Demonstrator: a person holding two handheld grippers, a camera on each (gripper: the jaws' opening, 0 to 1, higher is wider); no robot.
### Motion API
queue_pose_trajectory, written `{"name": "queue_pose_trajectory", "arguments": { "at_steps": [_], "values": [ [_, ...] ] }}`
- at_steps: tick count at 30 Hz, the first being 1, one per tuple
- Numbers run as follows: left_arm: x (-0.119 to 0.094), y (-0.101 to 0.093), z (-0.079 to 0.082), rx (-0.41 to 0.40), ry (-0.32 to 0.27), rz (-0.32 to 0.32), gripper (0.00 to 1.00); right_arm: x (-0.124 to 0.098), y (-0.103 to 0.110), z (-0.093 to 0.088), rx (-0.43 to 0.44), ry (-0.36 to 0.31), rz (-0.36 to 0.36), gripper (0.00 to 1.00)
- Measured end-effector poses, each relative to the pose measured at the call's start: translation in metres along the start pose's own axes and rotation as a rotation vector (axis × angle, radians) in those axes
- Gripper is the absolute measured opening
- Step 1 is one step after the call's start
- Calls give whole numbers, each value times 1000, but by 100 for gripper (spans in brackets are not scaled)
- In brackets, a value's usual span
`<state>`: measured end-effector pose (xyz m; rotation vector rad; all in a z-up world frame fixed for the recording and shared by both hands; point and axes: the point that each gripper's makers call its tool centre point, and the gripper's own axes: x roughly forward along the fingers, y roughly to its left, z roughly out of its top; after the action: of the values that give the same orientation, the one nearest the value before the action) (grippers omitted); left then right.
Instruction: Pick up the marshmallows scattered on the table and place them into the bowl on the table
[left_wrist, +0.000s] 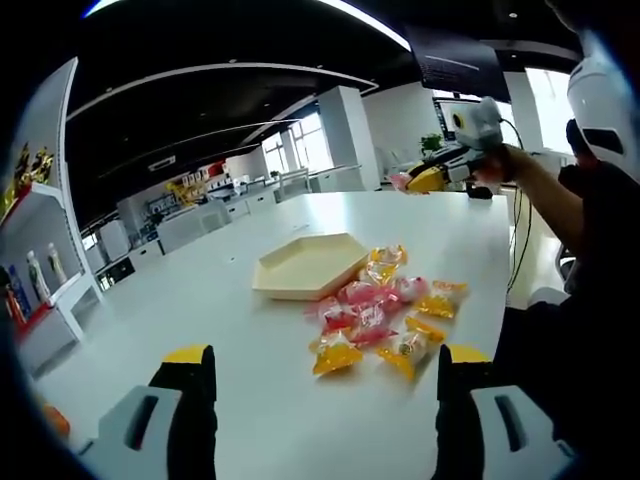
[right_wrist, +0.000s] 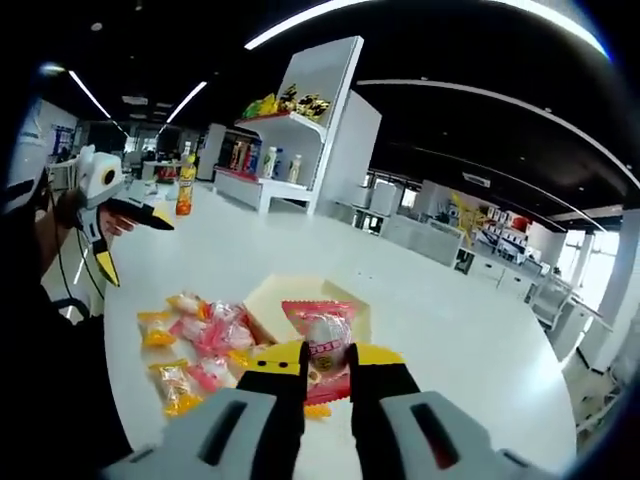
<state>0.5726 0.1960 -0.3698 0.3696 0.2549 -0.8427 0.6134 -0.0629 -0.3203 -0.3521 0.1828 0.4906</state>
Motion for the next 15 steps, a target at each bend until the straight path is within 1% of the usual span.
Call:
{"name": "queue_pose_trajectory", "arguments": {
  "at_steps": [6, 11, 13, 15],
  "values": [
    [-1, 0, 0, -1, 2, 3, 91, 12, -5, 4, -27, 13, -13, 15],
    [-1, 0, 0, -1, 2, 5, 91, 25, -8, 8, -14, 14, -21, 15],
    [-1, -1, 0, 1, 3, 3, 91, 30, -4, 8, -52, 36, -9, 15],
    [-2, -1, 0, -2, 6, 4, 91, 36, -3, 9, -68, 40, -11, 15]
  ]
}}
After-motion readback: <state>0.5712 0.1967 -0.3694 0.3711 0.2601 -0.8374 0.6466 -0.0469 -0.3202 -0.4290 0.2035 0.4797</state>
